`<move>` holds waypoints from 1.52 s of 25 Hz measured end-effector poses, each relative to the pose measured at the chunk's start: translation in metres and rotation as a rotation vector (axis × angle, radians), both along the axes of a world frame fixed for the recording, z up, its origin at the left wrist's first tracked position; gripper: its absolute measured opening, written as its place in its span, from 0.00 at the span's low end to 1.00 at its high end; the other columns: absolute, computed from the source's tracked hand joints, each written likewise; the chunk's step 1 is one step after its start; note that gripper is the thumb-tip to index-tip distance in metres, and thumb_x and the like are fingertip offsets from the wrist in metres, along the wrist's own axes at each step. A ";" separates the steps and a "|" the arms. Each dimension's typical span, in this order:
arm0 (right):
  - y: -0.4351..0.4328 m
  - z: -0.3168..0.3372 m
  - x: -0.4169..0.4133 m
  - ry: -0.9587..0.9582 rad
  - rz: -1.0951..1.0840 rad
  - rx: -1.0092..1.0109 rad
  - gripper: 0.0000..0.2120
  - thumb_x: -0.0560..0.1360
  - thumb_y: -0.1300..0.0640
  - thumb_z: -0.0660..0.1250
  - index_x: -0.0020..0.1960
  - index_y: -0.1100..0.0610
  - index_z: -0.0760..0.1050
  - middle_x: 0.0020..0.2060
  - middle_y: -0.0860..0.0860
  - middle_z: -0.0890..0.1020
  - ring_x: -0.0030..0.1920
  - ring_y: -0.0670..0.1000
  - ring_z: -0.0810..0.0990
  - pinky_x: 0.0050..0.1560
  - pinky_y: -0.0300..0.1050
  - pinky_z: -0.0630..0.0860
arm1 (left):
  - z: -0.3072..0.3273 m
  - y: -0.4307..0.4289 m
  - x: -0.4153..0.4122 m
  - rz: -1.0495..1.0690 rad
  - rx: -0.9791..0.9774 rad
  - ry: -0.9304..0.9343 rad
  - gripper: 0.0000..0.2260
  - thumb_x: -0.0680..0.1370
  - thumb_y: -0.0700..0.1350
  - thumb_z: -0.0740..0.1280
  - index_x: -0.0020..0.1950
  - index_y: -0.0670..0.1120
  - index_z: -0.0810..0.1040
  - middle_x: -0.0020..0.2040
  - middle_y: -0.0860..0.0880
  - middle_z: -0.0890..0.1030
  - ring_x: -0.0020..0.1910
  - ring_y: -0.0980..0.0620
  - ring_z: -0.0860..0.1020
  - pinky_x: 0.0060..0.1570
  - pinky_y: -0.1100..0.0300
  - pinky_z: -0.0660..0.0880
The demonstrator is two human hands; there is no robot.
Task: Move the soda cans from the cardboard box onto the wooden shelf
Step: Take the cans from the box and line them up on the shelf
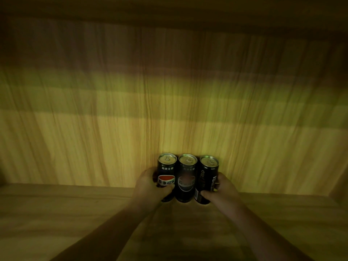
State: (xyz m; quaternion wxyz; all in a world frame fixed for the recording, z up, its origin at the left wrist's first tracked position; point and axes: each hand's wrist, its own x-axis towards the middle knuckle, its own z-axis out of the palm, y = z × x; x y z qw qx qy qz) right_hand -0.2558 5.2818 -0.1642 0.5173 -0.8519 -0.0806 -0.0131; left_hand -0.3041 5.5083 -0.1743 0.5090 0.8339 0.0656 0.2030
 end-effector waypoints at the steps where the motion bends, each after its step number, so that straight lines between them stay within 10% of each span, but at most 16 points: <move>1: -0.001 -0.002 0.001 -0.013 -0.017 -0.018 0.25 0.65 0.62 0.77 0.59 0.50 0.73 0.47 0.42 0.80 0.49 0.43 0.79 0.44 0.37 0.74 | -0.002 0.000 0.001 -0.006 -0.007 0.001 0.27 0.68 0.45 0.80 0.64 0.48 0.74 0.56 0.53 0.79 0.54 0.57 0.78 0.55 0.59 0.78; 22: 0.018 -0.019 -0.009 -0.127 -0.233 0.000 0.39 0.61 0.56 0.80 0.67 0.57 0.66 0.60 0.53 0.76 0.55 0.50 0.76 0.42 0.36 0.70 | 0.003 -0.001 -0.007 -0.024 -0.014 0.046 0.27 0.67 0.44 0.80 0.61 0.53 0.72 0.55 0.58 0.77 0.50 0.62 0.77 0.40 0.74 0.72; 29: -0.020 -0.001 0.000 -0.083 0.038 -0.114 0.35 0.64 0.61 0.78 0.68 0.52 0.67 0.55 0.42 0.76 0.59 0.46 0.74 0.58 0.42 0.71 | -0.011 0.003 -0.023 -0.025 0.133 0.133 0.37 0.65 0.51 0.81 0.70 0.49 0.69 0.61 0.56 0.71 0.57 0.58 0.72 0.54 0.66 0.71; 38: -0.016 0.011 0.012 -0.096 0.121 -0.196 0.25 0.64 0.57 0.78 0.59 0.49 0.75 0.46 0.44 0.83 0.47 0.42 0.82 0.51 0.45 0.80 | -0.012 0.011 -0.033 -0.056 0.528 0.188 0.38 0.72 0.61 0.71 0.76 0.51 0.59 0.72 0.52 0.66 0.69 0.52 0.68 0.65 0.58 0.69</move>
